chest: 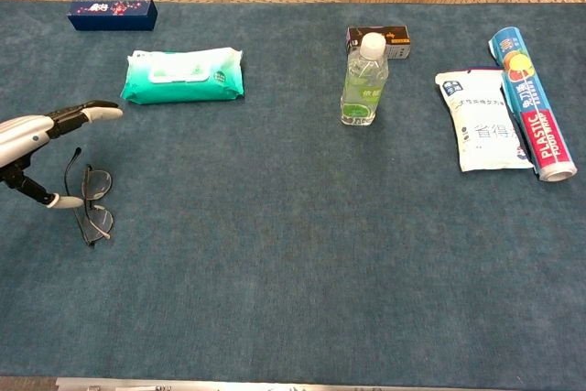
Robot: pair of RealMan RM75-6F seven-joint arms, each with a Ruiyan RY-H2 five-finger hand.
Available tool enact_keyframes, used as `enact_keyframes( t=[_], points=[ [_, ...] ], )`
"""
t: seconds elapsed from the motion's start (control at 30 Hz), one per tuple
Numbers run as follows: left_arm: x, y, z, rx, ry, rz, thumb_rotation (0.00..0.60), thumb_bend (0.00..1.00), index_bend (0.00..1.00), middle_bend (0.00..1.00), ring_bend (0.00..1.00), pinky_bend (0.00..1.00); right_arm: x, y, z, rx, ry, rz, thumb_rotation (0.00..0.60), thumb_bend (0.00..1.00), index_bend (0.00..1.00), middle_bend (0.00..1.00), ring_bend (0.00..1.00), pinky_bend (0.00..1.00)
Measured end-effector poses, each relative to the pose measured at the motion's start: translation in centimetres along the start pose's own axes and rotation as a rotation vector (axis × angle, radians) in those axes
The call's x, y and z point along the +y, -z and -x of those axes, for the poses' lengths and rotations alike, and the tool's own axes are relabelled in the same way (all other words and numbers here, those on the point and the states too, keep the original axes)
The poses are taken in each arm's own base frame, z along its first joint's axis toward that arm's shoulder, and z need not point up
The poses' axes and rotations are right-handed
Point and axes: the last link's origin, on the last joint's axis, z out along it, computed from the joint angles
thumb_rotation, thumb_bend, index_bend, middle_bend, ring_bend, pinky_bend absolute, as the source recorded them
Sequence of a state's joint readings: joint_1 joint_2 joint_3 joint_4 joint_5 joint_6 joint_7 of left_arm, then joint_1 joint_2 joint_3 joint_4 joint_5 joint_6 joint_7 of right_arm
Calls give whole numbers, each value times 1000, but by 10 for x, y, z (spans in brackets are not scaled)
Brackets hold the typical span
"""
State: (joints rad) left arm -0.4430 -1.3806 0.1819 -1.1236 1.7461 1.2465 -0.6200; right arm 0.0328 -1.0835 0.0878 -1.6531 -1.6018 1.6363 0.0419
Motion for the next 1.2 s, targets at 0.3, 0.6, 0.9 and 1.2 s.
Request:
enact_keyframes(
  t=[0.3,0.6,0.9,1.2],
  points=[
    [-5,-5,8,-14,14,-8,600,0,0,0,0,30,0,0,0,-1,1,1,600,11,143,201,174,326],
    [-9,-9,13,-20,20,-19,600,0,0,0,0,30,1,0,0,-1,0,3,600,12,143,202,174,325],
    [-14,-11,17,-27,23,-38,600,0,0,0,0,30,1,0,-1,-1,0,2,600,11,143,202,174,326],
    [-16,-10,18,-30,22,-44,600,0,0,0,0,30,0,0,0,-1,0,1,600,11,143,201,174,325]
  ],
)
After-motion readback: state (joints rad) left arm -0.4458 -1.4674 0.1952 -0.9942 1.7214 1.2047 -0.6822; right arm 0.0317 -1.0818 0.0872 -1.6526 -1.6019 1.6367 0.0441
